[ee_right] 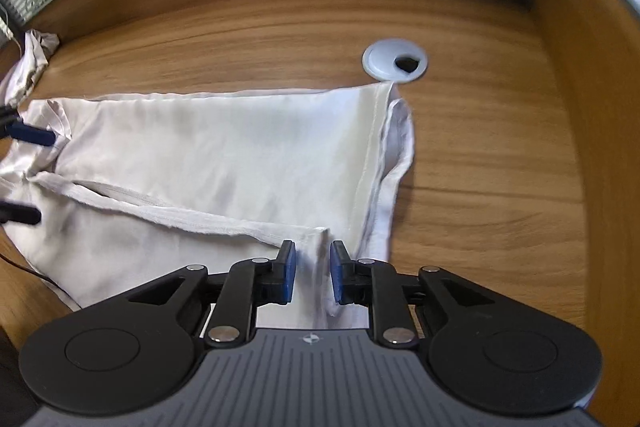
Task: Fold clothes
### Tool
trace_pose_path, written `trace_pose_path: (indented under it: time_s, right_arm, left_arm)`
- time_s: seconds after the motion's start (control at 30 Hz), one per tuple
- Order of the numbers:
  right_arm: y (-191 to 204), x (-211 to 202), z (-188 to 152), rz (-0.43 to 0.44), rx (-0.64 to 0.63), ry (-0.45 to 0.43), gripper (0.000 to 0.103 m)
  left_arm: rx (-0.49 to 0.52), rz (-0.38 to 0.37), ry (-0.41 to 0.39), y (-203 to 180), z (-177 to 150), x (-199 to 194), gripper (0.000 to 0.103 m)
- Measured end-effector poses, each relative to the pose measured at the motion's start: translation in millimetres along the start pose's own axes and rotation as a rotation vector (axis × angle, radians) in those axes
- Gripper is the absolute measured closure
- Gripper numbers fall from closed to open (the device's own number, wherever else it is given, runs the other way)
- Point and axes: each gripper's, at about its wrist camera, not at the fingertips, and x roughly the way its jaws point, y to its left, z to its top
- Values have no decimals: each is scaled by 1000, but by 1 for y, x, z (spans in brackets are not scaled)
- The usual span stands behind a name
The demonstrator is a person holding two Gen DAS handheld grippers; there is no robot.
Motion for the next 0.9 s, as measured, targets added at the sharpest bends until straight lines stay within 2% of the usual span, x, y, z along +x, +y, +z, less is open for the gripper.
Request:
trace_pose_path:
  time_s: [0.03, 0.07, 0.2, 0.27, 0.43, 0.57, 0.67, 0.9]
  right_arm:
    - [-2, 3, 0, 16, 23, 3, 85]
    - [-3, 5, 1, 21, 41, 3, 94]
    - [-8, 5, -1, 14, 88, -15, 98]
    - [-8, 1, -2, 6, 85, -20, 98]
    - [-7, -4, -4, -17, 74, -29, 98]
    - [-8, -3, -6, -27, 74, -27, 98]
    - [-6, -2, -7, -37, 69, -25, 98]
    - [-2, -8, -6, -64, 45, -32, 99]
  left_arm:
    - [6, -4, 1, 0, 0, 1, 1]
    - [10, -8, 3, 0, -1, 3, 1]
    - [-42, -40, 5, 17, -7, 13, 4]
    - [-122, -32, 7, 34, -11, 18, 21]
    - [-279, 15, -15, 69, -18, 15, 37]
    - [-265, 67, 38, 79, -19, 21, 62]
    - [-231, 76, 89, 80, -22, 30, 66]
    - [-177, 112, 82, 73, -27, 28, 68]
